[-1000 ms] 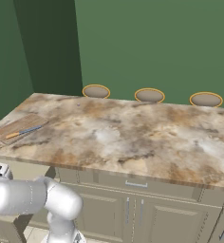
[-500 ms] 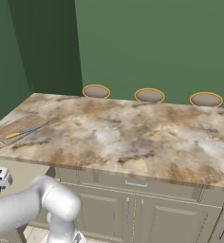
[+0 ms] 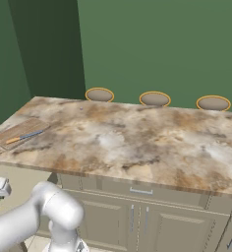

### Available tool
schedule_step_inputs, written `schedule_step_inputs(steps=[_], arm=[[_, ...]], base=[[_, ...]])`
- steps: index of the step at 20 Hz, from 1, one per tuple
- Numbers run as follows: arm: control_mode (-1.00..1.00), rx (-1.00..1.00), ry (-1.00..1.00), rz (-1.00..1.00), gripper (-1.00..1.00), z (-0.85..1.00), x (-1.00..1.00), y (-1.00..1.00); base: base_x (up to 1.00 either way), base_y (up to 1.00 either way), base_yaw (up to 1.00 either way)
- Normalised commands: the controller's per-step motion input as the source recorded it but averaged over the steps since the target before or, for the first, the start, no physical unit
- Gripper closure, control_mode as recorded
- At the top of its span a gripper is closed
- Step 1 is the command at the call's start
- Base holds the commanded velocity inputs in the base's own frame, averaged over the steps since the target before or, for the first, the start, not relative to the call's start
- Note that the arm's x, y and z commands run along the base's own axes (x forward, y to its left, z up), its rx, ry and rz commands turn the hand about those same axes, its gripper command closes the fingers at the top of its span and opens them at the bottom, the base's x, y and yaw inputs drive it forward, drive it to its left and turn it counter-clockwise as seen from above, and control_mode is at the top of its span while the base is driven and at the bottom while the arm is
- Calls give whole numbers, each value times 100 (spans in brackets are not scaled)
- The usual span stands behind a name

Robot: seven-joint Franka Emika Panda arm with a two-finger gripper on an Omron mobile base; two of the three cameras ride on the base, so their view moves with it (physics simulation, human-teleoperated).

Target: Open the drawer on the left and place the cutting tools on the cutting board.

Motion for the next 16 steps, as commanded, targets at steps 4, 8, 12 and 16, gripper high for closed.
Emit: schedule_step_inputs(steps=[4, 8, 12, 16], arm=[[-100, 0, -5, 1, -100, -26, 1, 1], [-100, 0, -7, 0, -100, -25, 5, 7], [-100, 0, -6, 0, -100, -27, 1, 7], [-100, 0, -2, 0, 100, -22, 0, 5]], base=[[0, 0, 0], [0, 0, 0], [0, 0, 0], [0, 0, 0]])
